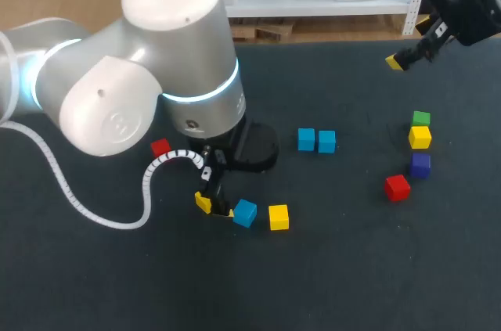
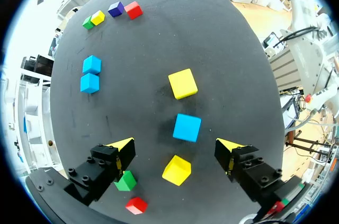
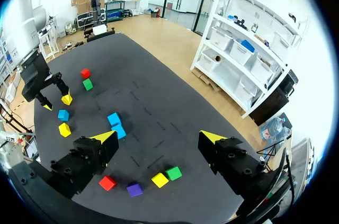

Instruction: Place the blue cubes, place green cubes on the blue cubes, place the yellow cubes on the green cubes, then place the red cubes on the yellow cubes, and place purple cube on the red cubes.

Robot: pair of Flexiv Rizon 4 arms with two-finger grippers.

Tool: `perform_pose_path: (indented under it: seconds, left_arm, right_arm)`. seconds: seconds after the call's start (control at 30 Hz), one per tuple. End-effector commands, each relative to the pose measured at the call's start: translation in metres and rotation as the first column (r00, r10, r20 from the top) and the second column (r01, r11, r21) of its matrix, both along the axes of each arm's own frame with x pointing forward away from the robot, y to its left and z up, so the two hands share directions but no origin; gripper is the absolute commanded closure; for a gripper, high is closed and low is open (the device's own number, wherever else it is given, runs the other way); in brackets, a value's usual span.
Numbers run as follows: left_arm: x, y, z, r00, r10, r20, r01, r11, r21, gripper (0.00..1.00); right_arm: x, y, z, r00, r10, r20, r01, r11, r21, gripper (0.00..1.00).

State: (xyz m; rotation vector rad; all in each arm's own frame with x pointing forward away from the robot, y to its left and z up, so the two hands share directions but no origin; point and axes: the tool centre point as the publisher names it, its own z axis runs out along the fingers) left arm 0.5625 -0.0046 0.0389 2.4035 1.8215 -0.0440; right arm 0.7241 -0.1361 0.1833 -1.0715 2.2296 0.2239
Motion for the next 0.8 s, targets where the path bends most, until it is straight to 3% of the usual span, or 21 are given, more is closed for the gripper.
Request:
perform_pose_path:
  seconds: [0.03,0.4,0.53,0.8]
  left_arm:
    - [-0.001,-0.008,-0.004,0.999,-0.006,-0.034,0.007,1.0,0.011,0.0]
    - [-0.02,-0.008,-0.019,0.999,-0.012,-0.047,0.014,0.999,0.03,0.0]
    - [-0.022,-0.011,-0.024,0.998,-0.018,-0.061,0.018,1.0,-0.001,0.0]
    - [-0.02,-0.009,-0.036,0.998,-0.052,-0.047,0.054,0.998,0.036,0.0]
  right_arm:
    - [-0.002,0.001,0.0,1.0,-0.007,0.006,0.007,1.0,-0.003,0.0]
    - [-0.002,0.001,0.0,1.0,-0.007,0.006,0.007,1.0,-0.003,0.0]
    - [-0.002,0.001,0.0,1.0,-0.007,0.006,0.007,1.0,-0.003,0.0]
    - [-0.002,0.001,0.0,1.0,-0.007,0.006,0.007,1.0,-0.003,0.0]
